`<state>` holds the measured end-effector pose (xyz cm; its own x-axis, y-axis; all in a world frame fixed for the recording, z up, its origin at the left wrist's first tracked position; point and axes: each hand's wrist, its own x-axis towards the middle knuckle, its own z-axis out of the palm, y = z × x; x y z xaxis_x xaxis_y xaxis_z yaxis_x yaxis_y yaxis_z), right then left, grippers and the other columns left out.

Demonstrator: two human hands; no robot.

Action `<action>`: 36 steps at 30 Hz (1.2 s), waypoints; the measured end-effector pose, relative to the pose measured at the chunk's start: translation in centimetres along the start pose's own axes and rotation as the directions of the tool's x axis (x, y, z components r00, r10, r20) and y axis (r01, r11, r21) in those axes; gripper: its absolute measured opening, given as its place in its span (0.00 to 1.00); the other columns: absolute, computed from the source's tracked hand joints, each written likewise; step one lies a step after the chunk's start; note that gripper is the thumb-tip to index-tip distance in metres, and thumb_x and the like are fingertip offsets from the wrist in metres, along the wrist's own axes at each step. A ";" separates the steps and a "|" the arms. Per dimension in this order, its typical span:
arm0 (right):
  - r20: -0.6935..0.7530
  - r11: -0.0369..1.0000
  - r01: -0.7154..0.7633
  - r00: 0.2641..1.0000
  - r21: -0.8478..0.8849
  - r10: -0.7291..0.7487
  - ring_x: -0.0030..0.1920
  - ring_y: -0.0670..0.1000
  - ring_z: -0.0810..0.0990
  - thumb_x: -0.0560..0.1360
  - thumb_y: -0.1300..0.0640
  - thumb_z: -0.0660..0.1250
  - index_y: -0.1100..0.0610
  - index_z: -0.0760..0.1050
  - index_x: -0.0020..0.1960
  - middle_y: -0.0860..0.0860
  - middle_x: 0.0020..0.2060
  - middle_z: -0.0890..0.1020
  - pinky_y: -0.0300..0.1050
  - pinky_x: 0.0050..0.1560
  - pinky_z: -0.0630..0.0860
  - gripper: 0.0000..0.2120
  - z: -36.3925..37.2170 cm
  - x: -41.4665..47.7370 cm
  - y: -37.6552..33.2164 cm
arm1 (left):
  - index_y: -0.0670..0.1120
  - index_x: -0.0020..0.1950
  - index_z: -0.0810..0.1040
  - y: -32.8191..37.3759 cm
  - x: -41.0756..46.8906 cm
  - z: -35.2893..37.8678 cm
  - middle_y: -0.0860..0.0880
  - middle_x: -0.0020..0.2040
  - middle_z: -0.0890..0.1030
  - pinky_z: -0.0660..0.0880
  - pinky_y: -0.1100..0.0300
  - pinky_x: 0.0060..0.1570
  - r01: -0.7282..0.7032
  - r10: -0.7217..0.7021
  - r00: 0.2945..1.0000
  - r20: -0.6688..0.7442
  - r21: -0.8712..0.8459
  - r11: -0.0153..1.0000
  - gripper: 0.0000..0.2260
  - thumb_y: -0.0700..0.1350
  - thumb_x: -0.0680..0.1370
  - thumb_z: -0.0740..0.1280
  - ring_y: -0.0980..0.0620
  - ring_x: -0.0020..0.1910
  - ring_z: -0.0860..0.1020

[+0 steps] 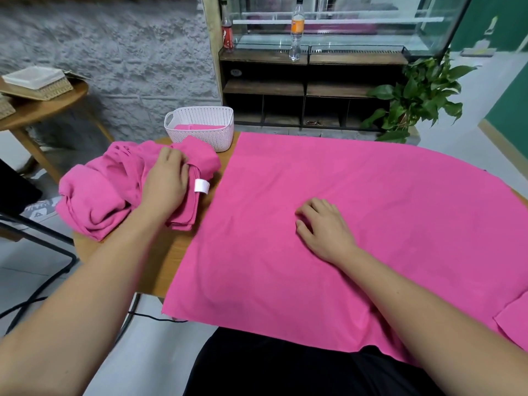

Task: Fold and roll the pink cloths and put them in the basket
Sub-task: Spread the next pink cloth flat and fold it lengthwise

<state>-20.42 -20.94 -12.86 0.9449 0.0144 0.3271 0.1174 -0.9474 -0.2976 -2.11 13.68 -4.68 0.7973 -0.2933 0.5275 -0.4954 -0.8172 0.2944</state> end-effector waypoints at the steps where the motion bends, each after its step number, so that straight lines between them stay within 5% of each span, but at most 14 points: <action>1: -0.003 1.000 0.002 1.000 -0.002 -0.002 0.54 0.53 0.74 0.80 0.49 0.63 0.52 0.76 0.58 0.47 0.53 0.76 0.54 0.58 0.72 0.10 0.1 0.0 0.1 | 0.42 0.54 0.73 0.0 0.5 -1.0 0.40 0.54 0.72 0.73 0.40 0.45 -0.016 0.017 0.999 -0.030 0.021 1.000 0.02 0.39 0.83 0.62 0.36 0.47 0.75; 9: -0.015 1.000 0.003 1.000 0.003 -0.003 0.53 0.52 0.74 0.80 0.48 0.62 0.52 0.77 0.58 0.47 0.53 0.76 0.54 0.58 0.72 0.12 0.2 -0.1 0.2 | 0.39 0.49 0.78 -4.0 2.2 -5.1 0.36 0.50 0.75 0.72 0.40 0.48 0.161 -0.143 0.986 -0.087 0.253 0.954 0.06 0.39 0.73 0.71 0.33 0.50 0.75; 12: -0.016 1.000 0.003 1.000 0.004 -0.003 0.54 0.52 0.74 0.80 0.48 0.62 0.52 0.77 0.58 0.46 0.53 0.76 0.53 0.58 0.72 0.11 0.3 -0.1 0.2 | 0.43 0.47 0.82 -5.8 0.6 -4.0 0.41 0.58 0.74 0.68 0.41 0.54 0.185 -0.166 0.983 -0.082 0.405 0.895 0.09 0.44 0.71 0.76 0.36 0.58 0.70; 14: -0.015 1.000 0.004 1.000 -0.003 -0.004 0.54 0.53 0.74 0.80 0.48 0.62 0.52 0.77 0.58 0.47 0.53 0.76 0.54 0.58 0.72 0.11 0.3 -0.2 0.3 | 0.43 0.45 0.80 -6.6 -0.2 -3.0 0.41 0.58 0.75 0.72 0.40 0.54 0.218 -0.218 0.975 -0.037 0.330 0.918 0.07 0.44 0.71 0.75 0.35 0.59 0.71; 19: -0.008 1.000 0.009 1.000 -0.012 -0.009 0.54 0.53 0.74 0.80 0.47 0.62 0.52 0.76 0.58 0.47 0.52 0.76 0.54 0.58 0.72 0.12 0.3 -0.1 0.3 | 0.42 0.43 0.73 -7.8 -1.3 -1.9 0.37 0.41 0.78 0.71 0.47 0.41 0.373 -0.383 0.922 0.057 0.139 0.917 0.06 0.38 0.74 0.70 0.34 0.42 0.78; 24: -0.019 1.000 0.013 1.000 -0.013 -0.013 0.53 0.53 0.74 0.80 0.48 0.63 0.52 0.76 0.58 0.47 0.52 0.76 0.54 0.57 0.72 0.11 0.2 -0.2 0.1 | 0.43 0.47 0.75 -8.7 -0.4 -2.6 0.39 0.44 0.82 0.73 0.47 0.47 0.467 -0.482 0.860 0.169 0.123 0.876 0.05 0.43 0.80 0.64 0.35 0.47 0.80; 29: -0.022 1.000 0.012 1.000 -0.015 -0.013 0.53 0.53 0.74 0.80 0.49 0.64 0.52 0.77 0.57 0.47 0.52 0.76 0.54 0.57 0.72 0.10 0.2 -0.1 0.2 | 0.44 0.64 0.78 -6.7 1.2 -3.5 0.33 0.66 0.79 0.73 0.44 0.63 0.457 -0.528 0.743 0.412 0.264 0.849 0.39 0.71 0.77 0.43 0.34 0.64 0.78; 32: -0.018 1.000 0.010 1.000 -0.018 -0.010 0.53 0.53 0.74 0.80 0.48 0.63 0.52 0.77 0.58 0.47 0.52 0.76 0.54 0.57 0.72 0.11 0.2 -0.2 0.1 | 0.43 0.68 0.78 -4.6 1.0 -2.4 0.35 0.68 0.79 0.71 0.39 0.69 0.426 -0.567 0.701 0.431 0.384 0.819 0.58 0.89 0.64 0.43 0.33 0.68 0.76; 36: -0.018 1.000 -0.002 1.000 -0.016 0.002 0.53 0.53 0.74 0.80 0.48 0.63 0.52 0.77 0.58 0.47 0.52 0.76 0.54 0.57 0.72 0.11 0.1 -0.2 0.2 | 0.45 0.83 0.59 -2.2 -0.3 0.3 0.33 0.82 0.59 0.57 0.30 0.76 0.408 -0.599 0.690 0.406 0.466 0.785 0.67 0.91 0.58 0.50 0.32 0.82 0.57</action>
<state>-20.52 -21.06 -13.06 0.9395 0.0068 0.3424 0.1105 -0.9523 -0.2843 -1.17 15.40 -5.67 0.9870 0.0862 -0.1359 0.0970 -0.9924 0.0754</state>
